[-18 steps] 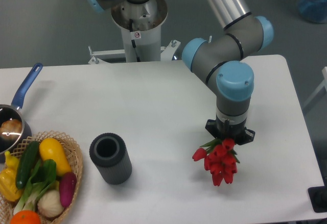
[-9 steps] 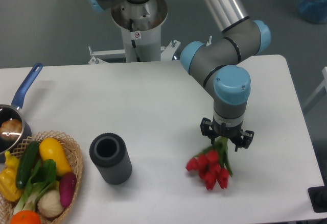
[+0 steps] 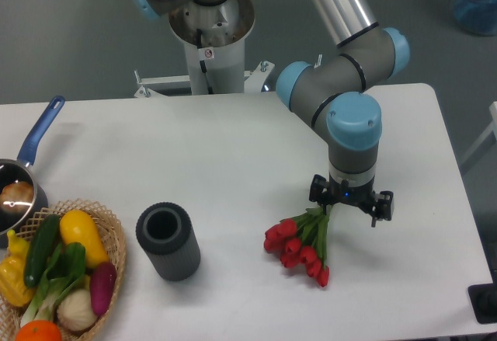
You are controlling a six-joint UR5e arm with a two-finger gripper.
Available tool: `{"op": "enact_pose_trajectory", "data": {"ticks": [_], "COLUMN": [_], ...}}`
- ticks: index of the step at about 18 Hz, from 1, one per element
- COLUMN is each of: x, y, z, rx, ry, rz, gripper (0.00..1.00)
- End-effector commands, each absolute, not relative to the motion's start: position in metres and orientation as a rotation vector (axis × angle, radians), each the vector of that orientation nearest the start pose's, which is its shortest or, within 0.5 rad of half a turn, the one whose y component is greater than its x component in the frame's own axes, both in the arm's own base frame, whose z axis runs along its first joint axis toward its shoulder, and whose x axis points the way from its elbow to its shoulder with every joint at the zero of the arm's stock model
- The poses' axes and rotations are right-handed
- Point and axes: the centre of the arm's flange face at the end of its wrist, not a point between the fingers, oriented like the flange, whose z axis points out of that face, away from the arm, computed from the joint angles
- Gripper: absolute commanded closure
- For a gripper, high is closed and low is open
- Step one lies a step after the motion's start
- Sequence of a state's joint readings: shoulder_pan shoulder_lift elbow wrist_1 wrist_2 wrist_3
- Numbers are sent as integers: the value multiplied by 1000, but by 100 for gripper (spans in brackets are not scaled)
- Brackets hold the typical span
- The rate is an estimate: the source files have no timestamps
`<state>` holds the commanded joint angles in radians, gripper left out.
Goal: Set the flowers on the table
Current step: 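Open the gripper to release the tulips onto the table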
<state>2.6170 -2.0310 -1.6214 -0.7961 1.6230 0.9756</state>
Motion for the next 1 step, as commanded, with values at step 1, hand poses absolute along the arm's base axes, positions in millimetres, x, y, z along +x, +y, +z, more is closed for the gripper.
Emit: {"op": "enact_pose_trajectory", "data": {"ticks": [1], "x": [-501], "y": [438], "z": [282], "rx": [-3021], "ry": [-115], "rz": [383], "gripper": [0]}}
